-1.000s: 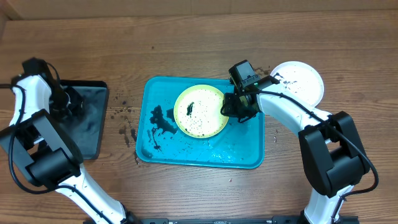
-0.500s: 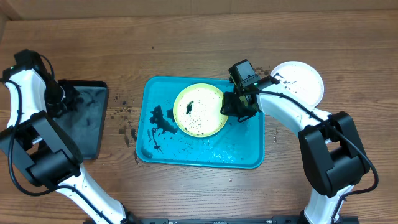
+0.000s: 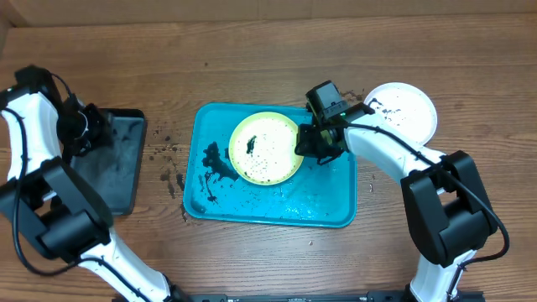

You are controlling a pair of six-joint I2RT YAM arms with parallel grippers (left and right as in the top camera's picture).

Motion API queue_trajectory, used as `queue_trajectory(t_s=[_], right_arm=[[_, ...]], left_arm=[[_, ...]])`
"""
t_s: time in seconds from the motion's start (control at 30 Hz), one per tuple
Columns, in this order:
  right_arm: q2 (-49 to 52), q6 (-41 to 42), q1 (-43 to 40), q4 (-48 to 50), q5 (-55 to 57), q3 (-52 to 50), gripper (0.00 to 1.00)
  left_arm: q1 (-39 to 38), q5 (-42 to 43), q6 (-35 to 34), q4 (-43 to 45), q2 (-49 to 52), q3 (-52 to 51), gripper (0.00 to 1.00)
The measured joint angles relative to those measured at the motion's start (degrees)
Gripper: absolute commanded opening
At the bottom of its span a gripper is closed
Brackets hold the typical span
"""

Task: Clean dirty plates on tray and stack at the side
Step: 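Lift the sponge and move it over the yellow-rimmed plate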

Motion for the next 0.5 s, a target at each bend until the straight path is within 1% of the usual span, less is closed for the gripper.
queue_trajectory(t_s=[0.17,0.23,0.3,0.5], right_arm=[[0.0,-1.14,4.66,-0.24,-0.22,0.0,0.04],[0.0,-1.38,7.5,-0.96,-0.22,0.0,0.04],[0.0,-0.83,8.61,-1.6,0.17,0.0,0.04],[0.0,1.95,8.33,-1.33,3.17,0.0,0.04]], left_arm=[[-1.33,5.64,1.49,-2.23,-5.25,0.63,0.04],[-3.93,7.3,2.23,-3.96,-6.27,0.9,0.04],[-6.67,8.02,2.86,-5.4,-6.32,0.9,0.04],[-17.77,9.07,4.7,-6.01,-6.32,0.85,0.04]])
